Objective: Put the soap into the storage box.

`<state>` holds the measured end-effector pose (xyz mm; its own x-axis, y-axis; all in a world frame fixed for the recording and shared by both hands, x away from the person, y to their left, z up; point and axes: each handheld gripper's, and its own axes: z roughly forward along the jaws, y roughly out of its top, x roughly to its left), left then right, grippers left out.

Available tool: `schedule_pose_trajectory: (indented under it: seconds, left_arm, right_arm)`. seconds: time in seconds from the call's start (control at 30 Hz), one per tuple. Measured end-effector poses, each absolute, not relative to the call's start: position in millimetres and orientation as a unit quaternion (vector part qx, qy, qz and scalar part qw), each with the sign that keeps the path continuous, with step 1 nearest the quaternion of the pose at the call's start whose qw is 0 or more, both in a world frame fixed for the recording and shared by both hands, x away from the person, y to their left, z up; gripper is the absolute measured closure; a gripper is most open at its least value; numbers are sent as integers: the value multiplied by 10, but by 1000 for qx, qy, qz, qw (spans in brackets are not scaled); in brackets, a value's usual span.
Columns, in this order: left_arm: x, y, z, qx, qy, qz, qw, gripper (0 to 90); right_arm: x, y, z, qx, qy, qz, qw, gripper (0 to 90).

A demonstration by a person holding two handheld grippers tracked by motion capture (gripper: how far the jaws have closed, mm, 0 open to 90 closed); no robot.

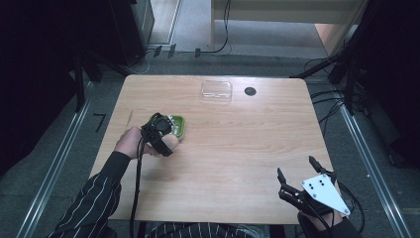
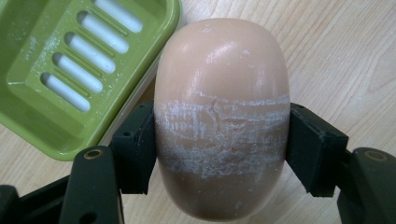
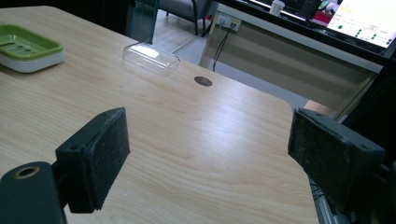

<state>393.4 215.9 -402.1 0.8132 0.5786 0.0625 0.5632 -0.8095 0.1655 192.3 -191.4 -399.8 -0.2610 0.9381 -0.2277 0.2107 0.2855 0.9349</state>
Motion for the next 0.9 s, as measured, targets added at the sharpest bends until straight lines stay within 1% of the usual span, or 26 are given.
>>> schedule_pose_trajectory:
  seconds: [0.1,0.3,0.9]
  left_arm:
    - [3953,2135,-3992,954,286,64,66,336]
    - [4004,2123,-3930,957,275,64,69,337]
    - [4169,2168,-3843,962,252,86,67,337]
  right_arm:
    - [1924,-1913,-3998,426,675,419,433,134]
    - [1924,-1916,-3998,425,675,420,433,134]
    - [1931,-1911,-3998,424,676,419,433,135]
